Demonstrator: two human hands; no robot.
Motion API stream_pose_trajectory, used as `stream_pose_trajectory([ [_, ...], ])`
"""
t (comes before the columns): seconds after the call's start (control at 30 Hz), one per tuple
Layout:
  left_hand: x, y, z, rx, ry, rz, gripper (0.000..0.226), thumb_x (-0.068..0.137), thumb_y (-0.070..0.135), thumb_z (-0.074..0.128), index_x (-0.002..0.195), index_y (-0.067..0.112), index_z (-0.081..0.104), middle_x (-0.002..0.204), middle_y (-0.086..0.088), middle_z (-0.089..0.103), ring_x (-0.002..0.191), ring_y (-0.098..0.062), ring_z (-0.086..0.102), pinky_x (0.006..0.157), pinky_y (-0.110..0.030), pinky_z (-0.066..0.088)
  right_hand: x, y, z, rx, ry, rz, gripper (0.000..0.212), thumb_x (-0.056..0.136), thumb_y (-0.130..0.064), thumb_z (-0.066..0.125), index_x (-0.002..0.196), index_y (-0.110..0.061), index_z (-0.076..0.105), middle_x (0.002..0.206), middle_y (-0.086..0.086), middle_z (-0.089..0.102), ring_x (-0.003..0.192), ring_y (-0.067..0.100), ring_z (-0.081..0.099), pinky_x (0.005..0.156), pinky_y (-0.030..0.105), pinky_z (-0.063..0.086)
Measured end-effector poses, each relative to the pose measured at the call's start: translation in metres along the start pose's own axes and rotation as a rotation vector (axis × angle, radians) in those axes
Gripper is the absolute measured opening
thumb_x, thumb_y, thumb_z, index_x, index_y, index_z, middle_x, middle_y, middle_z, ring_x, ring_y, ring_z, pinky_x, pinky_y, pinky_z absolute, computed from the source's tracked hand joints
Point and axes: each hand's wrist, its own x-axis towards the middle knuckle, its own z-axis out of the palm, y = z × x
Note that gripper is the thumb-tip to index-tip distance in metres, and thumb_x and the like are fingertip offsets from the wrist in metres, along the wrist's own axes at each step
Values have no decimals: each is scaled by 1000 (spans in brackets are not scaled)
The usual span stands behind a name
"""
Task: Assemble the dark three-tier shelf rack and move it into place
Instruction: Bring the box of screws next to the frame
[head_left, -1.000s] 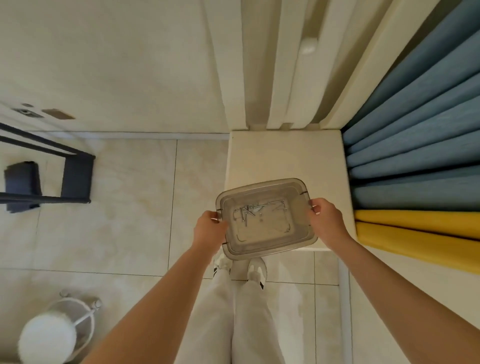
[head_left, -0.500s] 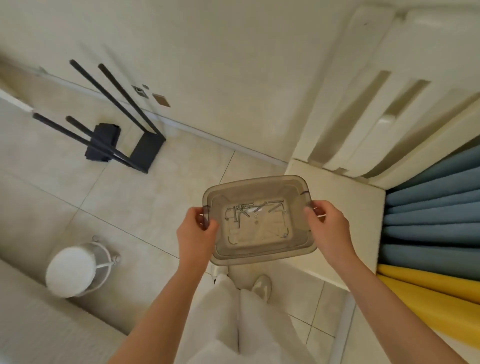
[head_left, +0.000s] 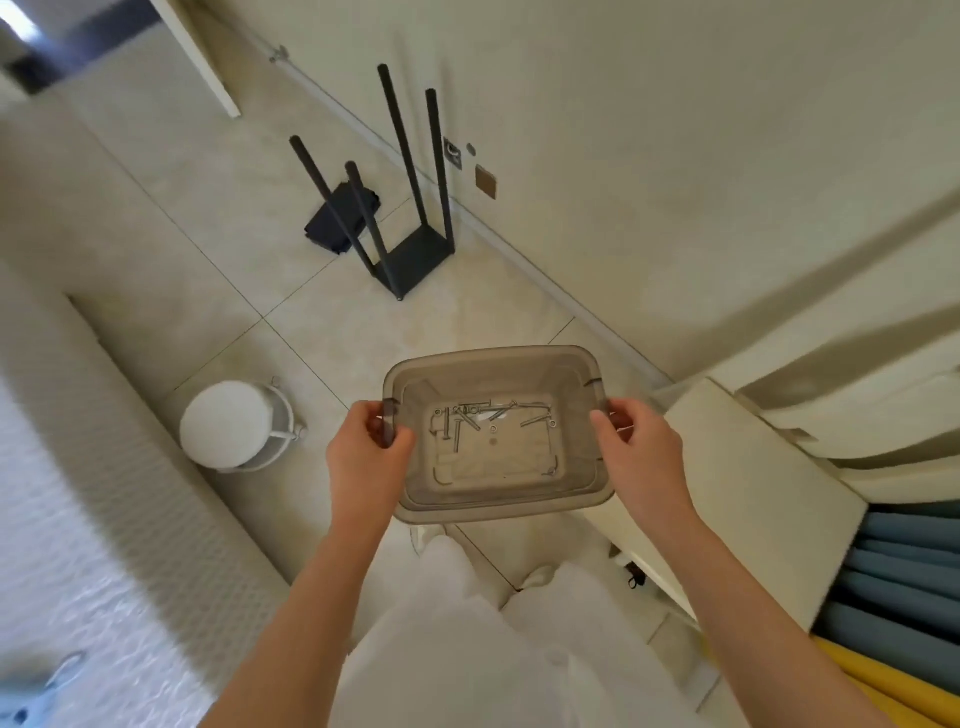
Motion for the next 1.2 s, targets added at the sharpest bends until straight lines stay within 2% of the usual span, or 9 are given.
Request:
stream_pose_trajectory([
  [0.13, 38, -11, -49, 38, 5, -26, 18, 85, 10, 65, 99, 22, 62, 70, 6, 59, 55, -3, 51, 58, -25, 47, 8, -36, 51, -45, -44, -25, 3, 99, -25, 56, 98, -26, 58, 88, -13, 62, 82, 1, 59, 67, 15, 43],
  [0.27, 74, -20, -90, 66, 24, -29, 17, 87, 10, 66, 101, 19, 62, 74, 2, 62, 57, -5, 52, 63, -33, 52, 24, -70, 100, -108, -90, -50, 2, 99, -25, 56, 99, -25, 58, 86, -12, 62, 79, 0, 58, 63, 10, 40],
  [0.37, 103, -26, -115, 86, 51, -31, 15, 88, 12, 67, 100, 19, 61, 76, 0, 63, 61, -10, 53, 61, -25, 47, 38, -96, 135, -121, -105, -72, 4, 99, -24, 55, 100, -23, 59, 85, -13, 61, 79, -1, 57, 64, 9, 39],
  [0.5, 140, -28, -139, 77, 85, -51, 14, 88, 11, 67, 100, 16, 62, 74, 1, 62, 63, -12, 55, 62, -27, 47, 61, -128, 173, -144, -131, -101, 4, 99, -24, 56, 100, -23, 59, 86, -12, 62, 78, 0, 58, 58, 8, 40],
  [0.63, 180, -22, -152, 62, 108, -66, 12, 89, 10, 66, 98, 16, 62, 74, 0, 62, 62, -11, 53, 59, -19, 42, 91, -158, 200, -172, -130, -128, 2, 99, -25, 56, 97, -25, 57, 83, -15, 60, 76, -3, 56, 58, 1, 40],
  [0.7, 202, -17, -154, 60, 116, -76, 13, 89, 11, 67, 99, 17, 62, 74, 1, 63, 62, -10, 54, 57, -15, 41, 109, -171, 211, -186, -132, -126, 3, 99, -26, 56, 99, -24, 58, 83, -17, 58, 76, -5, 55, 56, 4, 40],
  [0.87, 265, 4, -152, 66, 109, -93, 14, 89, 11, 67, 101, 16, 62, 73, 2, 62, 63, -15, 57, 60, -29, 51, 167, -201, 235, -240, -152, -129, 16, 99, -25, 56, 110, -16, 63, 85, -13, 59, 77, -5, 54, 60, 5, 34],
  [1.0, 319, 28, -146, 86, 90, -120, 14, 89, 14, 67, 101, 17, 61, 75, 5, 62, 61, -10, 57, 52, -15, 41, 220, -232, 247, -267, -184, -135, 21, 99, -25, 56, 115, -13, 63, 89, -10, 59, 76, -2, 55, 62, 6, 36],
  [1.2, 401, 70, -136, 132, 54, -112, 10, 92, 21, 66, 100, 21, 60, 77, 6, 62, 63, -7, 56, 48, -12, 38, 295, -288, 255, -271, -151, -171, 7, 98, -22, 57, 102, -19, 62, 80, -15, 59, 72, -1, 56, 55, 4, 39],
])
